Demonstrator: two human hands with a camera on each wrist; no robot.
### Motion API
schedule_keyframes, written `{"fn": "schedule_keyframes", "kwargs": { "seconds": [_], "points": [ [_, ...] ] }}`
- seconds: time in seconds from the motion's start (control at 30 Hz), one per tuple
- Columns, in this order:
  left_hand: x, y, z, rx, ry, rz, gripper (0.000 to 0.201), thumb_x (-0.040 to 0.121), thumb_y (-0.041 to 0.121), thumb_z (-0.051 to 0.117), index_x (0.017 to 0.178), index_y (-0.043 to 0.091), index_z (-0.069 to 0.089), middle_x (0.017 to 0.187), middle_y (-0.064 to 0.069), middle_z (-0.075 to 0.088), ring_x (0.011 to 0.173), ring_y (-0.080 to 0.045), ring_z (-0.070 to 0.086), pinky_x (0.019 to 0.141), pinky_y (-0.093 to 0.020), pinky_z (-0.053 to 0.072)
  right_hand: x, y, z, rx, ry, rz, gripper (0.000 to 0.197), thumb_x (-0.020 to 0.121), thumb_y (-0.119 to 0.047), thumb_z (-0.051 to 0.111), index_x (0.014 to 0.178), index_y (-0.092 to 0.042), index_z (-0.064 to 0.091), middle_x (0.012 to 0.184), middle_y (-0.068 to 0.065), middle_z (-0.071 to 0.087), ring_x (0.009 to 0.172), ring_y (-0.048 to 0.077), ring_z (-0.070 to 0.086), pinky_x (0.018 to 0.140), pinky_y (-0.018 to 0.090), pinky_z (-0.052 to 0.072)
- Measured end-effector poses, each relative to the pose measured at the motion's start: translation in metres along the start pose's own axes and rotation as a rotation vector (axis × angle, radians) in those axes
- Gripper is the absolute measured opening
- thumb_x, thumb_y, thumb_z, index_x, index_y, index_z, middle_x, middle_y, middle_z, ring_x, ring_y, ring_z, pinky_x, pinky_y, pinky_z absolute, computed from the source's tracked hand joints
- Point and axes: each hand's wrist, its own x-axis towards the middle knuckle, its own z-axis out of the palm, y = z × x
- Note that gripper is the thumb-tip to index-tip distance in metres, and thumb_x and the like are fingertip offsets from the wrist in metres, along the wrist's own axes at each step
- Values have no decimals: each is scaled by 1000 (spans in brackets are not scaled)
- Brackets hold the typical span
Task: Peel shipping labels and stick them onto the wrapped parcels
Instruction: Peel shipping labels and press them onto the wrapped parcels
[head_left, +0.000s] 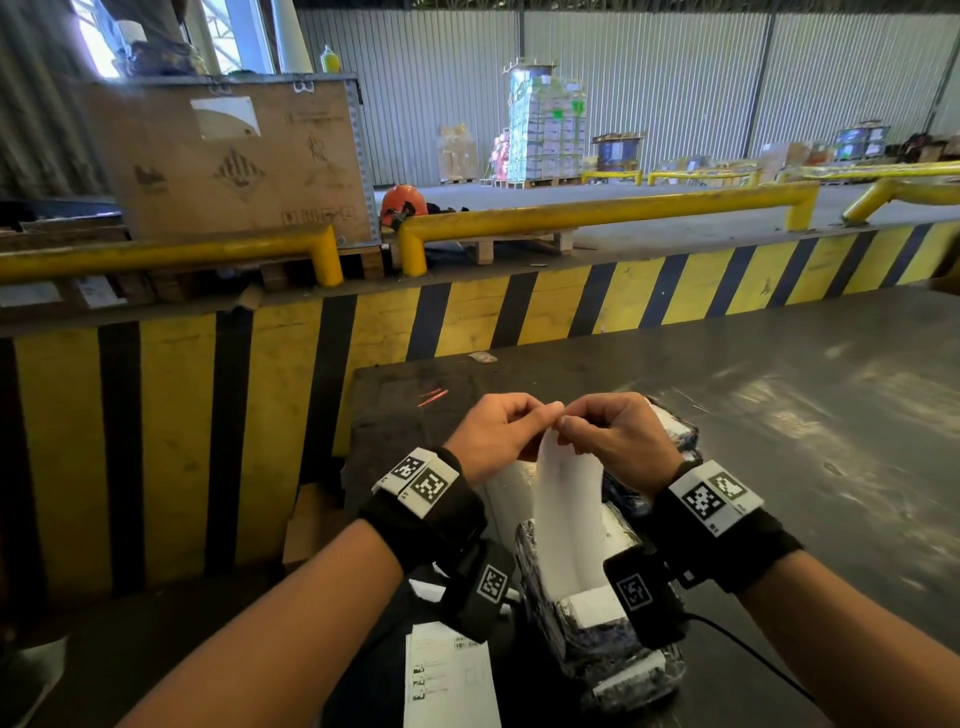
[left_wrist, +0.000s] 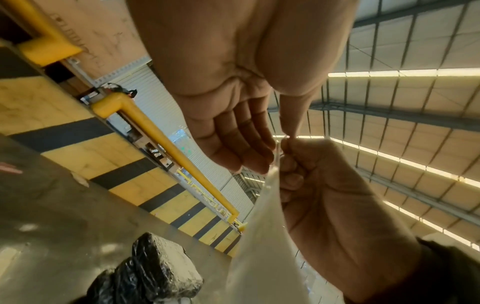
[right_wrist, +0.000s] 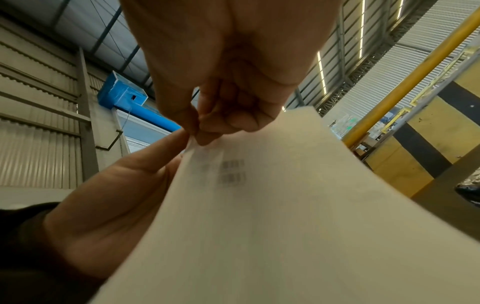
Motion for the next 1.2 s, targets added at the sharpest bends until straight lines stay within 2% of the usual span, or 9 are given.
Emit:
{"fn": "schedule_keyframes", "kwargs": {
  "seconds": [0.1, 0.3, 0.5, 0.67, 0.8, 0.87, 0.93, 1.03, 1.2],
  "points": [
    [-1, -2, 0, -79, 28, -19, 20, 92, 16, 55, 103, 0, 63, 86, -9, 66, 76, -12, 64, 68, -19, 57, -1, 4, 1, -4, 16, 11, 18, 85, -9, 63, 71, -20, 69, 62, -4, 65, 49, -2, 55, 52, 11, 46],
    [-2, -2, 2, -91, 52, -20, 20, 89, 13, 59, 104, 0, 64, 83, -6, 67, 64, -1, 65, 60, -12, 52, 0, 6, -1, -29, 12, 38, 11, 84, -10, 65, 76, -12, 71, 64, -1, 66, 50, -2, 56, 52, 11, 46],
    [-4, -1, 5, -56, 57, -18, 19, 90, 5, 57, 106, -3, 64, 84, -6, 67, 67, -3, 67, 68, -15, 56, -1, 6, -3, -33, 1, 52, 10, 83, -8, 65, 81, -3, 73, 65, -1, 66, 52, -3, 56, 52, 10, 45],
    [-3, -12, 0, 63, 173, -29, 15, 89, 4, 57, 101, 3, 67, 93, -15, 71, 84, -22, 69, 80, -29, 57, -4, 17, -8, -69, 20, 84, 15, 84, -6, 63, 71, -11, 69, 62, -1, 64, 50, -2, 55, 53, 11, 46],
    [-3, -18, -5, 101, 229, -19, 15, 89, 4, 57, 100, 4, 67, 89, -9, 71, 76, -13, 68, 71, -17, 56, -8, 25, -11, -61, -1, 166, 20, 86, -7, 60, 70, -16, 66, 64, -1, 64, 49, -3, 54, 57, 16, 46],
    [-2, -18, -4, 125, 251, 4, 14, 90, 7, 58, 99, 9, 68, 87, -4, 70, 73, -6, 67, 68, -13, 55, -8, 23, -7, 4, 9, 176, 19, 88, -11, 58, 72, -15, 68, 68, 3, 67, 54, 3, 56, 62, 22, 49],
    [-1, -18, -3, 126, 274, 25, 14, 90, 8, 58, 99, 11, 68, 85, -2, 69, 66, 3, 66, 68, -11, 54, -7, 18, -3, 67, 31, 175, 20, 90, -21, 57, 74, -15, 69, 73, 6, 69, 61, 12, 58, 68, 32, 50],
    [0, -16, 0, 113, 274, 48, 15, 90, 7, 57, 100, 9, 68, 84, -2, 69, 61, 9, 64, 65, -8, 53, -4, 13, 1, 35, 67, 153, 21, 87, -34, 60, 81, -16, 69, 73, 2, 69, 61, 12, 60, 67, 31, 52],
    [2, -13, 4, 133, 280, 60, 15, 89, 9, 59, 101, 9, 68, 83, 2, 68, 62, 9, 64, 65, -9, 53, 4, 17, 4, -47, 112, 140, 10, 85, -24, 65, 77, -20, 66, 70, 1, 67, 63, 15, 61, 72, 39, 54]
  ]
}}
